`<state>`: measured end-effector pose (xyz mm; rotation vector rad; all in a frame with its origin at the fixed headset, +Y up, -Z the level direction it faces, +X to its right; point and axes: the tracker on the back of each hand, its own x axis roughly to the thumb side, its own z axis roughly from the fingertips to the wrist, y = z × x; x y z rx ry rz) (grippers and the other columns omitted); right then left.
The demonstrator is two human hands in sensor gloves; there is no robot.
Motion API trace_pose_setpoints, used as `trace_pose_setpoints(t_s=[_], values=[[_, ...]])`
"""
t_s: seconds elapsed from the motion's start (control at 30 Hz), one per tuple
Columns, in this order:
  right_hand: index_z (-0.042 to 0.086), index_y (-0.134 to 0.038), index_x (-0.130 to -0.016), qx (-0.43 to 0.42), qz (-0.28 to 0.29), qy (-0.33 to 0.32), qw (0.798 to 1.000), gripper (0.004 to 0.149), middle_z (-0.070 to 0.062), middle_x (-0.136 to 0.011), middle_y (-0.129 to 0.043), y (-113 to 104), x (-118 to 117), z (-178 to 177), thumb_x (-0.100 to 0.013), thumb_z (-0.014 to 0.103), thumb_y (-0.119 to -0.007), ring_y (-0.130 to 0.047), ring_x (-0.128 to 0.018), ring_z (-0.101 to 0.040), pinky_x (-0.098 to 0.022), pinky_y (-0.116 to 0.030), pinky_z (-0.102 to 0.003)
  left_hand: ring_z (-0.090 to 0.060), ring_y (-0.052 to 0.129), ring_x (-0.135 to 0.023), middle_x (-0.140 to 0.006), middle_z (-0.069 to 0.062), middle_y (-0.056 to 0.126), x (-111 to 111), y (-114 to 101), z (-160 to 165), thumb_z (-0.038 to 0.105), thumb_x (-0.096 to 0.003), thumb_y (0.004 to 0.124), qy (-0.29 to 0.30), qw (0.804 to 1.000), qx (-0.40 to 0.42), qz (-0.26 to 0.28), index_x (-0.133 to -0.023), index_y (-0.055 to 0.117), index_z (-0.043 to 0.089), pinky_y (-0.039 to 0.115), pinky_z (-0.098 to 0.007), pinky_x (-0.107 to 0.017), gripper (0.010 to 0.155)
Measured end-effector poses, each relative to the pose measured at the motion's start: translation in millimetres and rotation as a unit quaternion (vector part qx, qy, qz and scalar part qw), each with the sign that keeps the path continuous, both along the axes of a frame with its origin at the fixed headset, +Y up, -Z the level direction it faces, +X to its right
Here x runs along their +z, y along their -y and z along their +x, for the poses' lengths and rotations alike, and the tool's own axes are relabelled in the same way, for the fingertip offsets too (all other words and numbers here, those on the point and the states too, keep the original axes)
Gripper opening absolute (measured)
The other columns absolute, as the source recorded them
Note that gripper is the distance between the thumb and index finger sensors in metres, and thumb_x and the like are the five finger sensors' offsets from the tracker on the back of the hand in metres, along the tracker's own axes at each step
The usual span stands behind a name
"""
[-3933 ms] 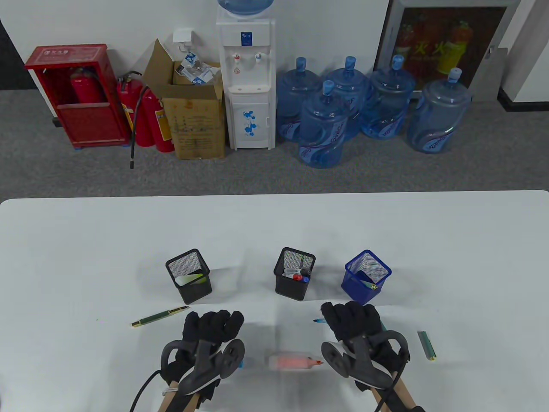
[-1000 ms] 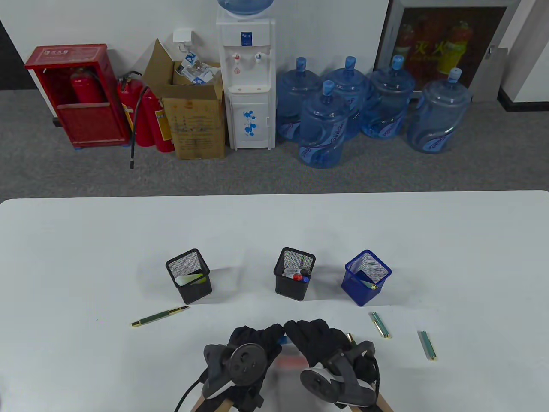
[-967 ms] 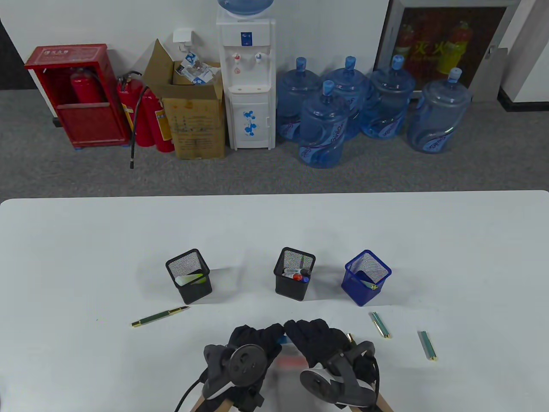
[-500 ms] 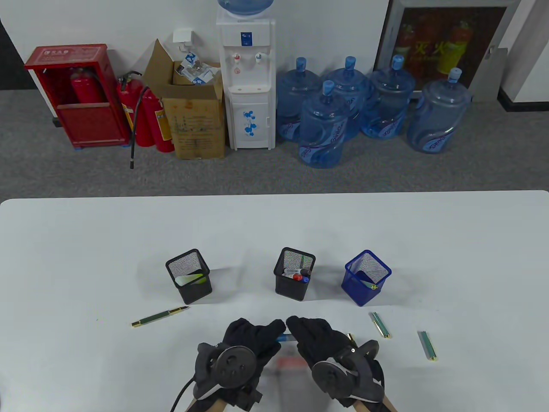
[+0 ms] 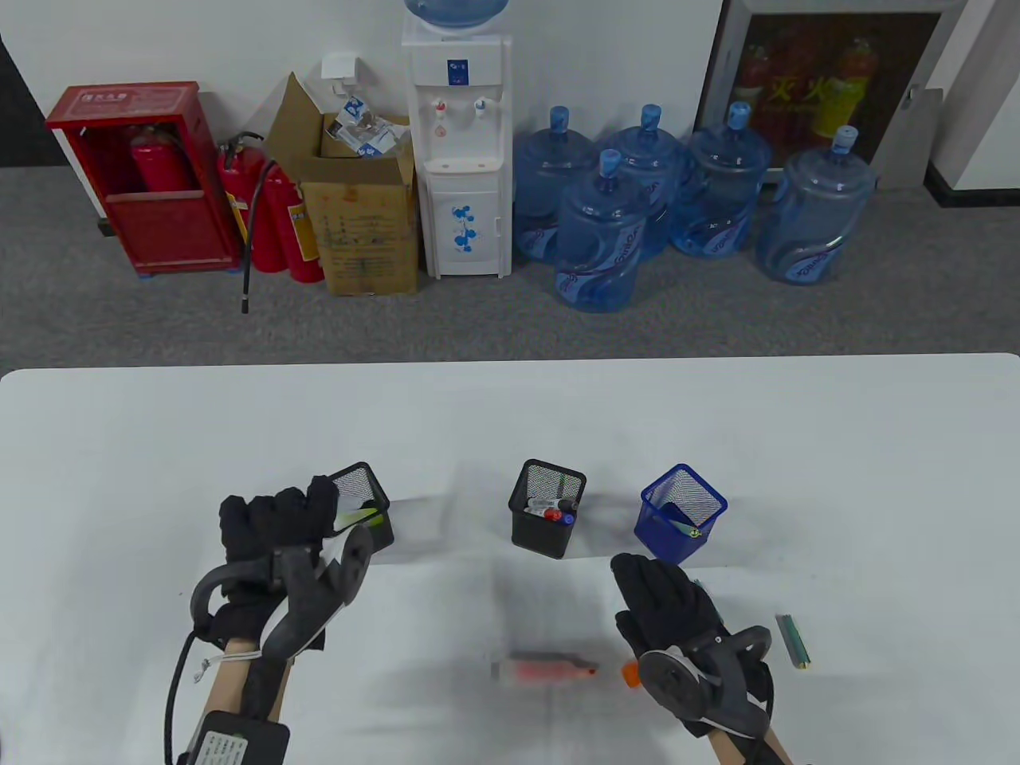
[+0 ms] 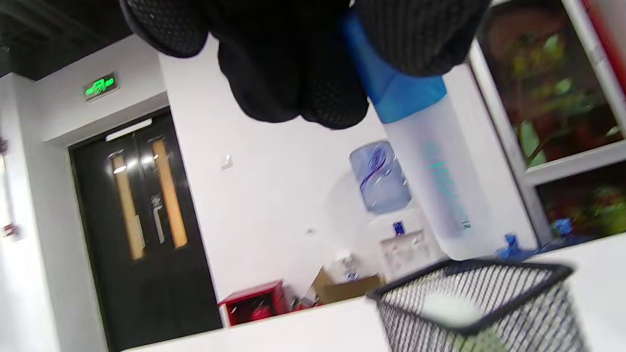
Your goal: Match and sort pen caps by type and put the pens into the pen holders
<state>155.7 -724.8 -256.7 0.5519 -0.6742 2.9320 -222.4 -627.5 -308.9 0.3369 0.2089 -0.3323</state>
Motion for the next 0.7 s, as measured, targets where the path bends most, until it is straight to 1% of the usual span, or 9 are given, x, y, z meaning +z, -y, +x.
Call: trace_pose_setpoints(t_s=[0.07,0.2,0.33,0.4,0.43,0.5,0.57,0.7], values=[[0.018,-0.057,-0.104,0.011,0.004,0.0,1.0,0.07,-0.005,-0.101,-0.074,0,0,1,-0.041,0.041,-0.076,-0.084,-0.088,-0.028,-0.062,-0.084,-0.046,-0.024,0.096,-0.075,-0.09,0.003,0.093,-9,11,1,0.04,-0.0424,0.075,-0.002,1.0,0.013,-0.006,-0.096,0.073,0.047,0.06,-0.058,-0.079,0.054],[0.018,-0.057,-0.104,0.011,0.003,-0.001,1.0,0.07,-0.005,-0.101,-0.075,-1,0,0,-0.041,0.041,-0.076,-0.084,-0.088,-0.028,-0.062,-0.084,-0.046,-0.024,0.095,-0.076,-0.091,0.004,0.092,-23,30,10,0.041,-0.0425,0.075,-0.021,0.999,-0.016,-0.035,-0.095,0.072,0.048,0.059,-0.058,-0.08,0.054],[0.019,-0.058,-0.104,0.022,0.001,-0.002,1.0,0.069,-0.005,-0.101,-0.075,0,0,0,-0.041,0.041,-0.076,-0.084,-0.088,-0.028,-0.062,-0.084,-0.046,-0.023,0.094,-0.078,-0.093,0.005,0.091,-32,41,15,0.041,-0.0427,0.074,-0.034,0.998,-0.018,-0.048,-0.097,0.07,0.048,0.059,-0.057,-0.081,0.055],[0.019,-0.058,-0.104,0.024,0.001,-0.001,1.0,0.069,-0.005,-0.101,-0.075,-1,0,0,-0.041,0.041,-0.076,-0.084,-0.088,-0.028,-0.062,-0.084,-0.046,-0.023,0.093,-0.08,-0.096,0.006,0.09,-34,44,15,0.042,-0.0424,0.074,-0.036,0.998,-0.008,-0.055,-0.101,0.065,0.047,0.058,-0.057,-0.081,0.059],[0.019,-0.058,-0.104,0.024,0.001,-0.001,1.0,0.07,-0.005,-0.101,-0.075,-1,0,0,-0.041,0.041,-0.076,-0.084,-0.088,-0.028,-0.062,-0.084,-0.046,-0.023,0.092,-0.083,-0.099,0.006,0.087,-34,45,15,0.044,-0.0416,0.074,-0.033,0.998,-0.002,-0.058,-0.104,0.057,0.046,0.058,-0.057,-0.081,0.065],[0.019,-0.058,-0.104,0.021,-0.001,0.0,1.0,0.069,-0.005,-0.101,-0.075,-1,0,1,-0.041,0.041,-0.076,-0.084,-0.088,-0.028,-0.062,-0.084,-0.047,-0.024,0.091,-0.086,-0.102,0.005,0.085,-32,45,14,0.047,-0.04,0.073,-0.023,0.998,0.017,-0.06,-0.106,0.052,0.045,0.057,-0.058,-0.081,0.069],[0.019,-0.058,-0.104,0.022,-0.001,0.001,1.0,0.069,-0.005,-0.101,-0.075,-1,0,1,-0.041,0.041,-0.076,-0.084,-0.088,-0.027,-0.062,-0.084,-0.047,-0.024,0.09,-0.087,-0.103,0.004,0.084,-28,41,9,0.049,-0.0392,0.073,-0.01,0.998,0.025,-0.054,-0.107,0.051,0.043,0.058,-0.058,-0.08,0.071],[0.019,-0.058,-0.104,0.023,-0.004,0.003,1.0,0.069,-0.004,-0.101,-0.076,-1,0,2,-0.041,0.041,-0.076,-0.084,-0.088,-0.027,-0.063,-0.084,-0.047,-0.025,0.091,-0.085,-0.101,0.004,0.085,-18,34,-7,0.048,-0.0396,0.072,-0.021,0.998,0.021,-0.051,-0.105,0.057,0.042,0.059,-0.059,-0.079,0.067]])
